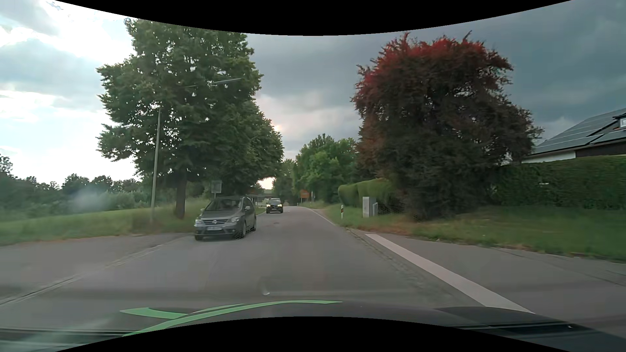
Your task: Follow the waypoints while adhering to traffic rules and regulations
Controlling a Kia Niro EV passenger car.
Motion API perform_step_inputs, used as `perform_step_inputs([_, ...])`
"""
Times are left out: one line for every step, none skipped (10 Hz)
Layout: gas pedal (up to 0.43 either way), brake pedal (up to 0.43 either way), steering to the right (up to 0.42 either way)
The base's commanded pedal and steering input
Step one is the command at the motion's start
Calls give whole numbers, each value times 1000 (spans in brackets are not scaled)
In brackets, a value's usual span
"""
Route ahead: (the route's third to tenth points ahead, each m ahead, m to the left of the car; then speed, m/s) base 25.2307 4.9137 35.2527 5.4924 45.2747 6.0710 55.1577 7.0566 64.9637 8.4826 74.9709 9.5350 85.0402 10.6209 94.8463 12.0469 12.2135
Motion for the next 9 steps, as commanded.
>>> perform_step_inputs([79,0,-5])
perform_step_inputs([79,0,-5])
perform_step_inputs([79,0,-5])
perform_step_inputs([79,0,-5])
perform_step_inputs([79,0,-5])
perform_step_inputs([79,0,-5])
perform_step_inputs([79,0,-5])
perform_step_inputs([79,0,-5])
perform_step_inputs([79,0,-5])
